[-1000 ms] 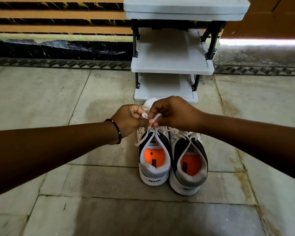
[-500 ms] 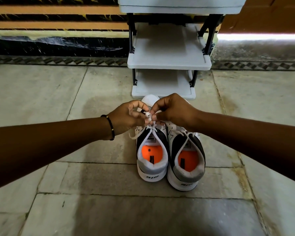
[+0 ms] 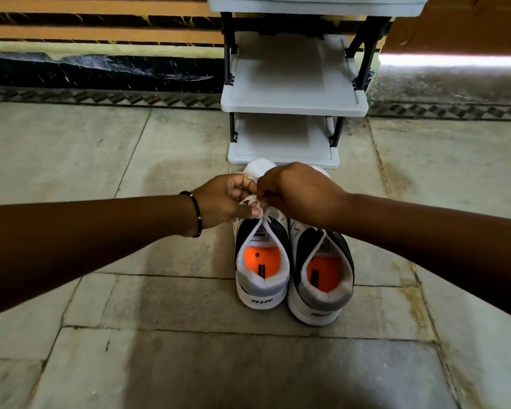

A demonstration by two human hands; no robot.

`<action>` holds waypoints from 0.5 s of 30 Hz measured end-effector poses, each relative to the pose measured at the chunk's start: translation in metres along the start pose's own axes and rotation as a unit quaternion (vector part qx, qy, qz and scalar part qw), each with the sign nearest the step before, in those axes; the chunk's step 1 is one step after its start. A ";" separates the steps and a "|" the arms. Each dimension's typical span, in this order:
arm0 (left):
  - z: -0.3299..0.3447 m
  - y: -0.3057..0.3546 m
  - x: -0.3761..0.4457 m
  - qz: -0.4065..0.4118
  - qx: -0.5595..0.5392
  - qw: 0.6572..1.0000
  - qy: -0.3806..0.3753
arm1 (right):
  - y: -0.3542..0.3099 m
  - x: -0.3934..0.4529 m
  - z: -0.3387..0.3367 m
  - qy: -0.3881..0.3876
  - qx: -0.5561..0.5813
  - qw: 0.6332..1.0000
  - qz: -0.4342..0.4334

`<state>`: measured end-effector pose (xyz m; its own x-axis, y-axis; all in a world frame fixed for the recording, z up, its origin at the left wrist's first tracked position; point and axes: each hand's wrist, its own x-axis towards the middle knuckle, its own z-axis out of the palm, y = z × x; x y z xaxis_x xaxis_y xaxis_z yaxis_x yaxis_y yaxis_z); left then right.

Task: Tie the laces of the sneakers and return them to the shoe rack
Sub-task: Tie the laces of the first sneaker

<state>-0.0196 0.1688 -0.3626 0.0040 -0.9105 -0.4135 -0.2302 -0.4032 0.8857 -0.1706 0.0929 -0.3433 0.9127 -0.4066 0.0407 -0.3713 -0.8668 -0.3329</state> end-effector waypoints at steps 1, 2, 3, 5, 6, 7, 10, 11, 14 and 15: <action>0.001 -0.001 0.000 0.016 0.008 1.000 0.009 | -0.002 0.002 0.000 -0.003 0.014 1.000 0.023; 0.000 -0.002 0.000 0.029 0.020 0.999 0.015 | -0.003 0.004 0.000 -0.012 0.027 0.999 0.043; -0.001 -0.002 0.000 0.039 0.034 0.999 0.015 | -0.004 0.005 0.000 -0.023 0.036 0.997 0.058; -0.005 -0.003 0.000 0.052 0.057 0.997 0.016 | -0.005 0.004 0.000 -0.044 0.049 0.995 0.073; -0.007 -0.002 -0.001 0.060 0.070 0.996 0.020 | -0.005 0.004 0.000 -0.048 0.056 0.994 0.076; -0.007 -0.002 -0.001 0.070 0.088 0.993 0.027 | -0.006 0.003 0.001 -0.045 0.062 0.994 0.080; -0.005 -0.001 0.000 0.095 0.142 0.984 0.054 | -0.008 0.002 0.006 -0.012 0.059 0.992 0.107; -0.005 -0.001 0.001 0.094 0.147 0.983 0.053 | -0.009 0.002 0.007 0.002 0.054 0.992 0.117; -0.005 0.003 0.003 0.021 0.105 0.994 0.009 | -0.012 -0.002 0.010 0.036 0.026 0.991 0.125; -0.006 0.004 0.003 -0.026 0.075 0.997 -0.010 | -0.014 -0.004 0.010 0.041 0.005 0.992 0.118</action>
<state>-0.0145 0.1639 -0.3587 0.0006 -0.8861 -0.4635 -0.3730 -0.4303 0.8220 -0.1670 0.1092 -0.3482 0.7837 -0.6200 0.0374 -0.5702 -0.7420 -0.3524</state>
